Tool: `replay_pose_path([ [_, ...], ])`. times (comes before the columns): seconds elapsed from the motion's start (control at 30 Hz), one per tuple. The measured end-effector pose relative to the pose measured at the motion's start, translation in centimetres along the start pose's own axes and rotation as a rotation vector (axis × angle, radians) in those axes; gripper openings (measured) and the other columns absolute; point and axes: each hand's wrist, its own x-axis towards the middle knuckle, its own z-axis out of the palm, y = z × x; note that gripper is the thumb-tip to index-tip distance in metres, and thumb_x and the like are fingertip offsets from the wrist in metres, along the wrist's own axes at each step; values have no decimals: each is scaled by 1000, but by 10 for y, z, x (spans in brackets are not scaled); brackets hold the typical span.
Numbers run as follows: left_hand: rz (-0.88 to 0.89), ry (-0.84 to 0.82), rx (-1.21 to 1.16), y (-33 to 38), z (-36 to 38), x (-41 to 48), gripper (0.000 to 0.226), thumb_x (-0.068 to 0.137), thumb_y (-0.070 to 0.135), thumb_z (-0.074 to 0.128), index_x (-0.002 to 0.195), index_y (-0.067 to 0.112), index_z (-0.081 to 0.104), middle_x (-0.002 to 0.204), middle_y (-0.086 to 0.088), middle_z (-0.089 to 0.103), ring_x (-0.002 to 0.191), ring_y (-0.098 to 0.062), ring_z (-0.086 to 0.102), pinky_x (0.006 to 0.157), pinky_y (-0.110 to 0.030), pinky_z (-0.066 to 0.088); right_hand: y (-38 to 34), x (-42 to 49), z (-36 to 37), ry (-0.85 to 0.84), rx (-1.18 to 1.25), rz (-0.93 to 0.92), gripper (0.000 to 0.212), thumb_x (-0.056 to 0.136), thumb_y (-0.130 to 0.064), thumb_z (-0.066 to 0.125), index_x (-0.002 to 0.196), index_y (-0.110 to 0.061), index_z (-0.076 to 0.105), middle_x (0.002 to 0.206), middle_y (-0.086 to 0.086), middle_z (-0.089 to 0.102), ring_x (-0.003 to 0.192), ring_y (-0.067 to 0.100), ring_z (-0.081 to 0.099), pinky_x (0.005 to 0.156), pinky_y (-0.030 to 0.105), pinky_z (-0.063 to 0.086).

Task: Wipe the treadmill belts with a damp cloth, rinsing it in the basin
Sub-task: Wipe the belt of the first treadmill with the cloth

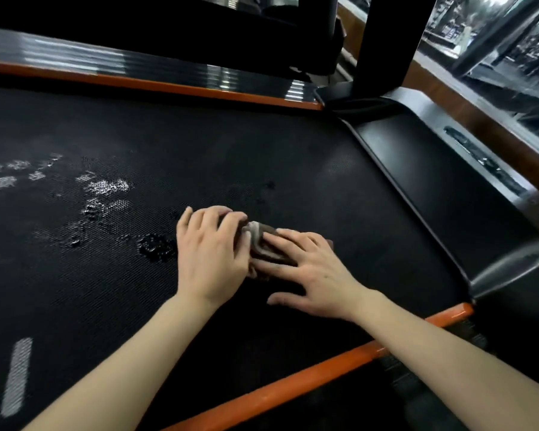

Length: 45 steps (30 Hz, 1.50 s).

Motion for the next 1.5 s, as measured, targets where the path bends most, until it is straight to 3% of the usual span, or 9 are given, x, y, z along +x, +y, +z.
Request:
replay_pose_path([
  [0.23, -17, -40, 90, 5, -8, -8, 37, 82, 27, 40, 97, 14, 71, 103, -9, 67, 98, -34, 61, 99, -49, 38, 14, 6, 8, 163, -68, 70, 37, 87, -44, 45, 119, -37, 63, 117, 10, 59, 89, 31, 54, 66, 38, 44],
  [0.4, 38, -99, 100, 20, 1, -5, 32, 83, 24, 46, 99, 12, 71, 106, -11, 67, 103, -37, 61, 98, -51, 40, 87, -70, 9, 172, -163, 465, 36, 83, -43, 47, 110, -33, 68, 107, 11, 61, 82, 37, 56, 54, 42, 53],
  [0.47, 76, -152, 123, 27, 10, -2, 36, 84, 27, 44, 101, 13, 71, 110, -14, 67, 109, -38, 60, 99, -53, 39, 120, -95, 5, 122, -195, 751, 34, 87, -44, 50, 116, -34, 65, 116, 10, 58, 93, 39, 53, 66, 48, 53],
  [0.53, 87, -218, 160, 34, 22, 2, 37, 86, 29, 46, 109, 14, 70, 118, -17, 65, 118, -40, 55, 103, -56, 35, 137, -102, 5, 33, -121, 923, 37, 94, -43, 48, 130, -34, 55, 142, 8, 44, 123, 38, 40, 96, 55, 40],
  [0.63, 83, -332, 208, 49, 38, 11, 39, 97, 34, 44, 131, 22, 56, 141, -17, 47, 137, -38, 34, 113, -55, 17, 140, -103, 9, -78, -24, 854, 47, 100, -39, 36, 146, -29, 32, 158, 3, 14, 145, 27, 9, 113, 54, 12],
  [0.83, 71, -480, 368, 60, 63, 30, 61, 91, 61, 6, 149, 41, 13, 160, -6, 8, 146, -33, -2, 115, -55, -4, 151, -112, 2, -193, 27, 726, 55, 100, -44, 29, 150, -29, 12, 159, 2, -1, 146, 21, -4, 117, 45, 7],
  [0.93, 101, -449, 414, 57, 72, 22, 74, 84, 63, -8, 150, 38, 15, 160, -8, 9, 146, -36, 0, 114, -58, -3, 165, -117, 4, -129, 33, 636, 50, 102, -34, 32, 149, -29, 18, 159, 3, 7, 146, 21, 2, 119, 42, 9],
  [1.17, 144, -407, 428, 49, 79, 21, 66, 93, 60, 9, 143, 29, 39, 150, -16, 35, 139, -43, 25, 110, -63, 12, 219, -65, 10, -79, 25, 670, 47, 103, -24, 31, 149, -23, 23, 158, 6, 12, 146, 26, 8, 119, 34, 4],
  [1.5, 128, -423, 455, 49, 79, 18, 65, 93, 60, 8, 145, 31, 33, 152, -14, 32, 141, -41, 23, 111, -60, 11, 174, -134, 7, -77, 140, 603, 46, 99, -21, 35, 145, -18, 34, 155, 8, 21, 144, 30, 14, 116, 36, 11],
])
